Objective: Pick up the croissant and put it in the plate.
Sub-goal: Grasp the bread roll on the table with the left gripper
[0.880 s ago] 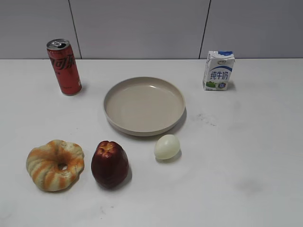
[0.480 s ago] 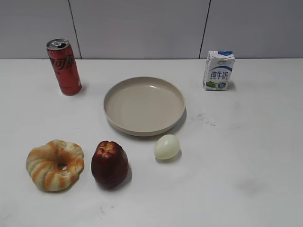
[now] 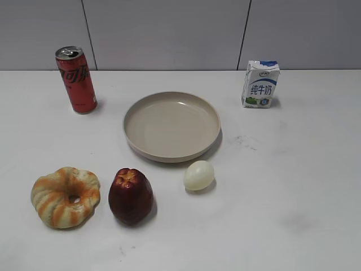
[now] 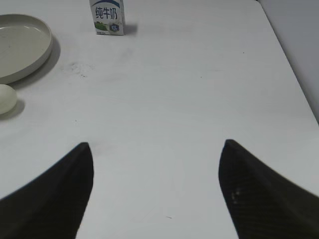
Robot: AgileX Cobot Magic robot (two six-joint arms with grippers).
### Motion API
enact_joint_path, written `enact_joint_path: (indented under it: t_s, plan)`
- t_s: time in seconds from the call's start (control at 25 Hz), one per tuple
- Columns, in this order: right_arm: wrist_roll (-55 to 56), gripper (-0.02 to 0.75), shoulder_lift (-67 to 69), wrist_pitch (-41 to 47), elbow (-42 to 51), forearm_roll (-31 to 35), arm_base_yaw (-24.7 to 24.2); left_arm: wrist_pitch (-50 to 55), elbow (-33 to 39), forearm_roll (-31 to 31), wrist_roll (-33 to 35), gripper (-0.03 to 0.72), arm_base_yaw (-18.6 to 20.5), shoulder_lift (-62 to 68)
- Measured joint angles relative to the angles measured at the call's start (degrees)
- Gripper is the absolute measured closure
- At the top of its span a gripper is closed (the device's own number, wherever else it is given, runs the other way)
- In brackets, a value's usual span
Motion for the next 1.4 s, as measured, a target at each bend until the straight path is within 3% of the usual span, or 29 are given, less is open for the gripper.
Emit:
enact_joint_path:
  t_s: [0.28, 0.56, 0.84, 1.0, 1.16, 1.4]
  plan:
    - [0.0, 0.145, 0.0, 0.0, 0.0, 0.0, 0.0, -3.4, -3.9, -9.8, 8.8, 0.024, -4.5, 28.8]
    - [0.0, 0.145, 0.0, 0.0, 0.0, 0.0, 0.0, -3.8, -10.3, -10.7, 11.6, 0.034, -11.0, 53.7]
    - [0.0, 0.145, 0.0, 0.0, 0.0, 0.0, 0.0, -7.8, -12.3, -10.9, 11.8, 0.069, -11.5, 70.6]
    - [0.0, 0.145, 0.0, 0.0, 0.0, 0.0, 0.0, -9.8, -12.4, -12.5, 11.8, 0.210, -11.6, 73.6]
    - [0.0, 0.145, 0.0, 0.0, 0.0, 0.0, 0.0, -9.8, -12.4, -13.3, 11.8, 0.512, -11.8, 73.7]
    - [0.0, 0.145, 0.0, 0.0, 0.0, 0.0, 0.0, -4.6, -14.1, -12.3, 11.6, 0.534, -11.8, 70.3]
